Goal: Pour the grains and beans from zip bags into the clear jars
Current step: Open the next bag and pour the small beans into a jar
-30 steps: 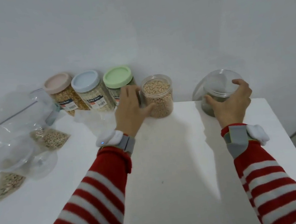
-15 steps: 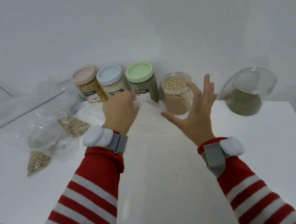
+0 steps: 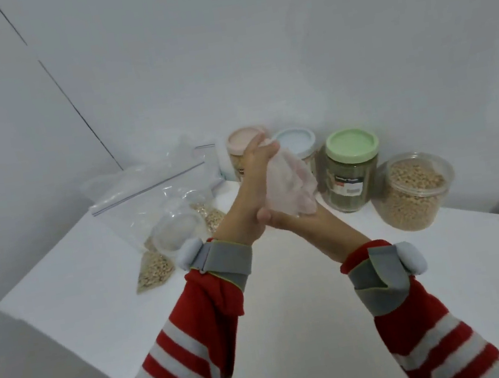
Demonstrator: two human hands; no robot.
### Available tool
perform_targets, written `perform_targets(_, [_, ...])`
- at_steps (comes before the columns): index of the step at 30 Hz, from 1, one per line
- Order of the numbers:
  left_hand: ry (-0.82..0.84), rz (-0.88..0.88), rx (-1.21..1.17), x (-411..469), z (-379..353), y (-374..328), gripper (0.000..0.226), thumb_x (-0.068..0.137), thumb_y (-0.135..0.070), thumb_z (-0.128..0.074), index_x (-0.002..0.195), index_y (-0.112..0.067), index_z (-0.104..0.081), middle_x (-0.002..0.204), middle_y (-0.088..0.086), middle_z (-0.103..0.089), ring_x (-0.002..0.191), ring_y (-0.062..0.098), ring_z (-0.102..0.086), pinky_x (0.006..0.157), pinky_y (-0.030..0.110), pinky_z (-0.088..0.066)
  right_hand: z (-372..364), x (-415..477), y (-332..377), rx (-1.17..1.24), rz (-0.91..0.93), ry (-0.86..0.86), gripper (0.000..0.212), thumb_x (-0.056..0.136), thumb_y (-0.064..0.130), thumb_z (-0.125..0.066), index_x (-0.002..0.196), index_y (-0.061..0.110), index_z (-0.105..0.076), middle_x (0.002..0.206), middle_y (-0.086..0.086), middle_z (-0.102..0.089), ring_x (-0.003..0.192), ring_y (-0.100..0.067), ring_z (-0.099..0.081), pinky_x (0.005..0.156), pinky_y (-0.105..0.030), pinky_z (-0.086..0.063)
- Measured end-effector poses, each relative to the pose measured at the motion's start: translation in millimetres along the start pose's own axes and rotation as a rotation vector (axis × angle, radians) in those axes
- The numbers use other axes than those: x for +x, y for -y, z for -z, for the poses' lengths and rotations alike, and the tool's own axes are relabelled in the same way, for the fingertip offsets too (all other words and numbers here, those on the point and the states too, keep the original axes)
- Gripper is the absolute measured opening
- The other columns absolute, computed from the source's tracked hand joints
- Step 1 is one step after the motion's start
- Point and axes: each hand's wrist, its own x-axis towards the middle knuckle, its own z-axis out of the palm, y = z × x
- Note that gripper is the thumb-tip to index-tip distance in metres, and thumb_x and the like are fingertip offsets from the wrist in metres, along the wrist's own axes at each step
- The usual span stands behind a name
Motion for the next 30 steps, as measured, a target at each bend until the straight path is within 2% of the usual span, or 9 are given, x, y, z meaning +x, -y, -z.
perform_targets(3, [0.127,0.142,-0.163,2.2,47.1,-10.8,0.047,0.096,-0.057,-0.042,0.125,-0.025,-0.06,0.119,0.002,-0.069,0.113,0.015,-0.064,0.094,0.033,-0.052,-31.5,32.5,1.8,0.017,-0.005,-0.082,0.085,0.062,0.044,-0.084,0.135,0.037,-0.041,0.131,0.015,-0.056,0.111,0.006,-0.059,0.086,-0.014,-0.051])
perform_targets(6, [0.139,0.053,0.06,21.4,114.9,-24.6,0.057,0.085,-0.077,-0.038,0.135,-0.05,-0.048,0.143,-0.018,-0.047,0.137,0.011,-0.042,0.111,0.043,-0.037,-46.0,76.0,16.3,0.165,0.066,-0.279,0.076,0.082,0.025,-0.075,0.147,0.029,-0.037,0.143,0.001,-0.053,0.112,0.001,-0.061,0.085,-0.026,-0.055])
perform_targets(8, [0.233,0.035,0.18,28.2,127.6,-24.1,0.079,0.075,-0.087,-0.04,0.145,-0.051,-0.03,0.152,-0.024,-0.028,0.145,0.01,-0.027,0.117,0.05,-0.026,-62.2,96.6,21.8,0.361,0.089,-0.078,0.079,0.084,0.043,-0.07,0.151,0.034,-0.029,0.151,0.0,-0.045,0.131,-0.017,-0.051,0.103,-0.048,-0.046])
perform_targets(11, [0.158,0.056,0.122,50.2,157.7,-13.8,0.106,0.059,-0.089,-0.055,0.149,-0.044,-0.02,0.151,-0.002,-0.042,0.134,0.014,-0.044,0.109,0.046,-0.039,-116.5,139.6,29.2,0.418,-0.033,0.041,0.094,0.075,0.074,-0.059,0.152,0.03,-0.028,0.155,-0.005,-0.037,0.142,-0.021,-0.036,0.115,-0.054,-0.03])
perform_targets(14, [0.278,-0.007,0.098,74.2,206.7,-14.4,0.094,0.084,-0.049,-0.07,0.154,-0.024,-0.012,0.131,0.011,-0.062,0.121,0.025,-0.06,0.099,0.05,-0.05,-123.6,160.1,31.1,0.271,-0.068,0.009,0.081,0.081,0.074,-0.044,0.146,0.025,-0.044,0.141,-0.004,-0.055,0.131,-0.021,-0.051,0.111,-0.051,-0.038])
perform_targets(17, [0.336,-0.088,0.31,98.3,256.5,-24.7,0.073,0.084,-0.022,-0.076,0.145,-0.026,-0.036,0.135,0.003,-0.057,0.122,0.017,-0.059,0.096,0.037,-0.052,-105.4,168.1,15.7,0.308,-0.038,-0.107,0.064,0.081,0.056,-0.059,0.133,0.019,-0.057,0.131,-0.01,-0.063,0.119,-0.031,-0.061,0.102,-0.049,-0.049])
perform_targets(20, [0.071,-0.231,0.424,132.8,277.3,-35.8,0.046,0.085,-0.019,-0.075,0.123,-0.029,-0.051,0.112,-0.01,-0.055,0.099,0.0,-0.058,0.073,0.012,-0.05,-96.5,171.5,-9.9,0.233,-0.084,-0.328,0.052,0.079,0.045,-0.067,0.128,0.027,-0.058,0.129,-0.005,-0.063,0.115,-0.029,-0.063,0.094,-0.043,-0.054])
perform_targets(23, [-0.186,-0.324,0.523,190.1,290.8,-25.8,0.015,0.087,-0.018,-0.064,0.082,-0.03,-0.056,0.084,-0.013,-0.056,0.078,0.005,-0.056,0.076,0.034,-0.052,-90.8,171.9,-31.5,0.02,-0.214,-0.389,0.045,0.085,0.04,-0.066,0.128,0.03,-0.057,0.123,0.003,-0.065,0.114,-0.021,-0.063,0.099,-0.041,-0.052])
perform_targets(30, [-0.134,-0.118,1.048,273.3,284.4,66.9,0.027,0.087,-0.003,-0.06,0.113,0.005,-0.06,0.12,0.021,-0.06,0.113,0.037,-0.056,0.096,0.039,-0.045,-72.2,158.5,-57.5,-0.358,-0.493,-0.143,0.049,0.097,-0.001,-0.05,0.118,0.043,-0.05,0.129,0.007,-0.054,0.115,-0.014,-0.057,0.089,-0.024,-0.049])
